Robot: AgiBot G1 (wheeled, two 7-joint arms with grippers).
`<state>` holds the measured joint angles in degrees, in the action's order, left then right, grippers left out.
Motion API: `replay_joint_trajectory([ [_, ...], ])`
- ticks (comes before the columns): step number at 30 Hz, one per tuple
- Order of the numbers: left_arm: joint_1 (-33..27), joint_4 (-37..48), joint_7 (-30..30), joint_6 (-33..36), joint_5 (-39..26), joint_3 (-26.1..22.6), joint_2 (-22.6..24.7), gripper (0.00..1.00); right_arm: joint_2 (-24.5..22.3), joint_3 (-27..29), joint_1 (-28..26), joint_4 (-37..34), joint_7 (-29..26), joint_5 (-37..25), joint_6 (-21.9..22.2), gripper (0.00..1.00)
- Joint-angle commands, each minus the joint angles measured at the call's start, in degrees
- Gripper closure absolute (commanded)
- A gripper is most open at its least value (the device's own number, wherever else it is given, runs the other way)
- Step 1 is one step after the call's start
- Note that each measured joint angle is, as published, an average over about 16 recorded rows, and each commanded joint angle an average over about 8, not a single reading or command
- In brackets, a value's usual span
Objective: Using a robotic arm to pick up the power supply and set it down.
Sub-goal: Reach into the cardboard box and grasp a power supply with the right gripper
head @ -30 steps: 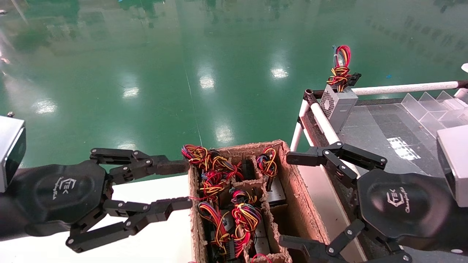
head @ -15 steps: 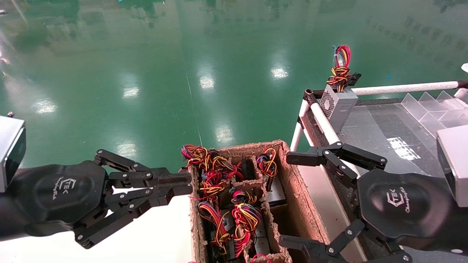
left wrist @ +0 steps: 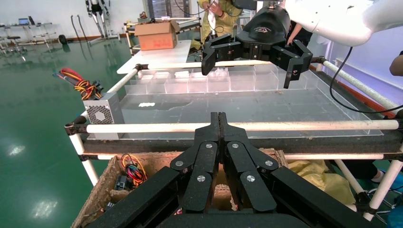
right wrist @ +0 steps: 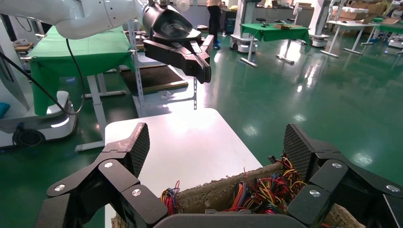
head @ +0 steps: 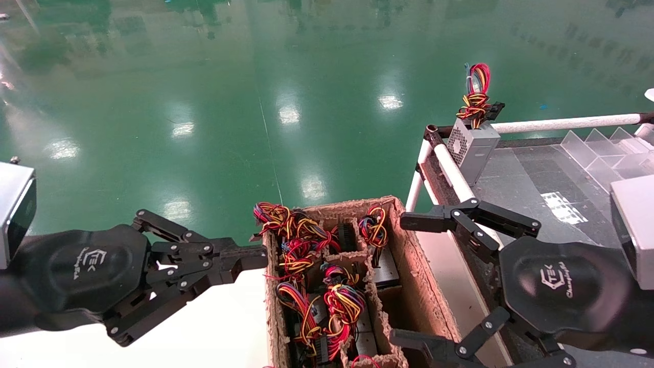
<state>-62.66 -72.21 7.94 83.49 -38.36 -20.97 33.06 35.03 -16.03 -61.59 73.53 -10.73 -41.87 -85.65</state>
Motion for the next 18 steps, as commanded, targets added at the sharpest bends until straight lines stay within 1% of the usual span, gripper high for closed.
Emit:
replay_joint_trajectory([
  [1,0.0,0.0,0.0,0.0,0.0,0.0,0.0,0.0,0.0,0.0,0.0,0.0,0.0,0.0,0.0,0.0],
  [13,0.0,0.0,0.0,0.0,0.0,0.0,0.0,0.0,-0.04,0.0,-0.01,-0.08,-0.03,-0.1,0.12,0.0],
  [18,0.0,0.0,0.0,0.0,0.0,0.0,0.0,0.0,-0.12,-0.23,-0.38,-0.34,-0.3,-1.36,1.32,0.0],
])
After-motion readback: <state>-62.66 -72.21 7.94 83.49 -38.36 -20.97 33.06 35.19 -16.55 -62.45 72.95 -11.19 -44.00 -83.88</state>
